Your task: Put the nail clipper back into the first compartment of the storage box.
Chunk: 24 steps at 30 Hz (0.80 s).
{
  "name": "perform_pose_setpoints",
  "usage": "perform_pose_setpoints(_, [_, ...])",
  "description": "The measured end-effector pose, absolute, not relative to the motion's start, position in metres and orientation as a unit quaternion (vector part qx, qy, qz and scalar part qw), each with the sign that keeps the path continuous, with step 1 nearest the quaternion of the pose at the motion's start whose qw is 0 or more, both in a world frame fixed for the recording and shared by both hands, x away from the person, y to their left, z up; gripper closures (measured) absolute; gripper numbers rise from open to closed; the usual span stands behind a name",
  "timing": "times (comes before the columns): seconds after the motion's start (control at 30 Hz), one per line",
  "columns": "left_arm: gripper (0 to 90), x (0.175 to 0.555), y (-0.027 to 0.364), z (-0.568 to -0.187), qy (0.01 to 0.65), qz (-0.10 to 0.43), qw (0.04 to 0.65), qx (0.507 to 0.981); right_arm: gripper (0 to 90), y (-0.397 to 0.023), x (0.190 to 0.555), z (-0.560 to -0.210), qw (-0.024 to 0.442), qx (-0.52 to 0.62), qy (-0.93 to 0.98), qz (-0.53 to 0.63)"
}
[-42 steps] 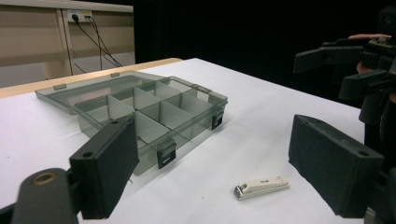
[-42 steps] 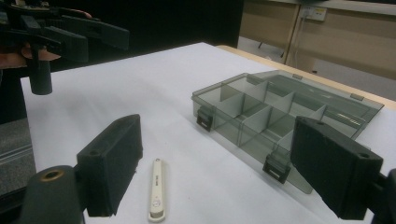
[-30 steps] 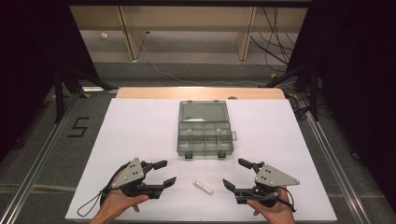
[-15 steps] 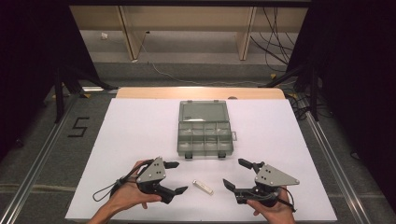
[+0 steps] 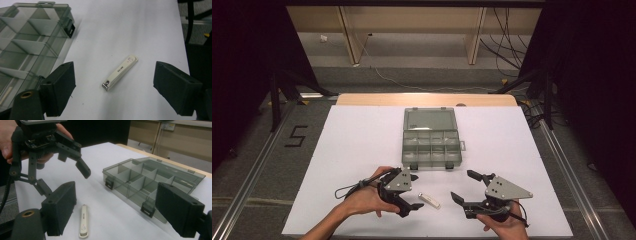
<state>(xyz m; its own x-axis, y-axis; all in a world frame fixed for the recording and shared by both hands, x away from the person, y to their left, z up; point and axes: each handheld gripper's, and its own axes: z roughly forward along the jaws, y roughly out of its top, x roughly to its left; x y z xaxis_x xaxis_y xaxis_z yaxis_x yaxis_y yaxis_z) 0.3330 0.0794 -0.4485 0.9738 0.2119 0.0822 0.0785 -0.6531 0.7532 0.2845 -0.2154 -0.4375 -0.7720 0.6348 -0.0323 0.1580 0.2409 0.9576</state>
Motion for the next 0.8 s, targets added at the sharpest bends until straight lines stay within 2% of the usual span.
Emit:
perform_pose_setpoints(0.33, [23.7, 0.345, 0.059, -0.447, 0.028, 0.063, 0.347, 0.935, 18.2, -0.216, 0.284, -0.437, 0.209, 0.259, 0.763, 0.555])
perform_pose_setpoints(0.67, [26.7, 0.355, 0.044, -0.456, 0.027, 0.036, 0.322, 0.946, 18.3, -0.215, 0.284, -0.437, 0.206, 0.259, 0.762, 0.557])
perform_pose_setpoints(0.8, [28.8, 0.358, 0.039, -0.457, 0.006, 0.032, 0.298, 0.954, 18.2, -0.215, 0.284, -0.437, 0.207, 0.259, 0.762, 0.557])
